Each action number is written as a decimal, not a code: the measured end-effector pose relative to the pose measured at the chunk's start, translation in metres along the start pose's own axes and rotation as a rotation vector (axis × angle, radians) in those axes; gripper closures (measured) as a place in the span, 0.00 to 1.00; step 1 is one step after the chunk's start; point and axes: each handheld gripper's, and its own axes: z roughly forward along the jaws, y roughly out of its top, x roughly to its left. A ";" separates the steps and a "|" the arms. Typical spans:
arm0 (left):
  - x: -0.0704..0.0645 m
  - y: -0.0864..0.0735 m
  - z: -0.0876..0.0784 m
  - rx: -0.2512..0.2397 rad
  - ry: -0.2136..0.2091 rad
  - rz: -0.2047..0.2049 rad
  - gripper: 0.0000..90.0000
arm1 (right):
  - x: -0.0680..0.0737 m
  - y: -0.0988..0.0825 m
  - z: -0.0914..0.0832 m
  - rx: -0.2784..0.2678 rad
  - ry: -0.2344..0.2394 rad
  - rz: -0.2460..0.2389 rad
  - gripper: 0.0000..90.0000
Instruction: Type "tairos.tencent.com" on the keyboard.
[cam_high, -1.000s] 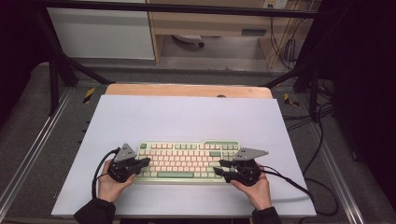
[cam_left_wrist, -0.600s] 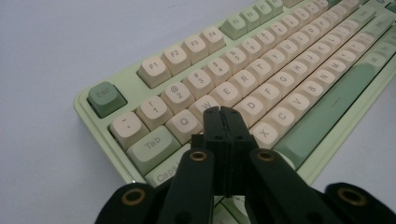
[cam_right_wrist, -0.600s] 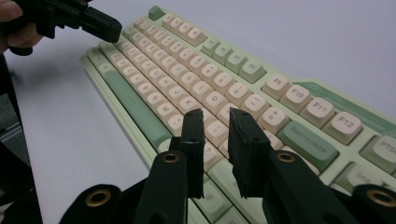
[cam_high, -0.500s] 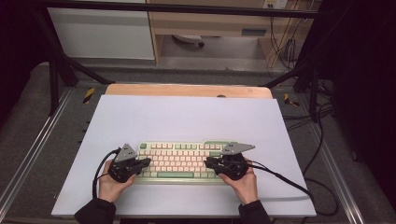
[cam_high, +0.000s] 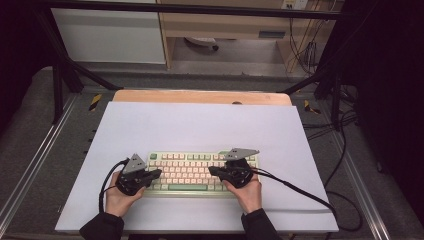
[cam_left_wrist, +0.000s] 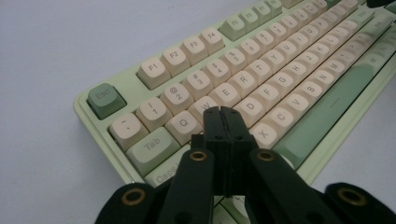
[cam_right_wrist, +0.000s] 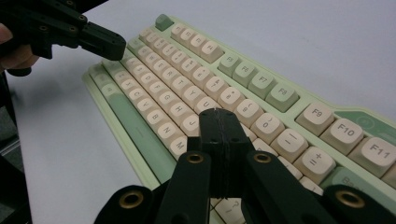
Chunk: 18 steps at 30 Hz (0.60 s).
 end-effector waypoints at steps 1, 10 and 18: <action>0.000 0.000 0.000 0.000 0.000 0.000 1.00 | 0.000 0.001 0.002 0.003 -0.004 0.002 1.00; 0.000 0.000 0.000 0.000 -0.001 -0.001 1.00 | 0.007 0.009 0.026 0.027 -0.027 -0.019 1.00; 0.000 0.000 0.001 0.001 -0.002 0.001 1.00 | 0.004 0.008 0.040 0.039 -0.045 -0.003 1.00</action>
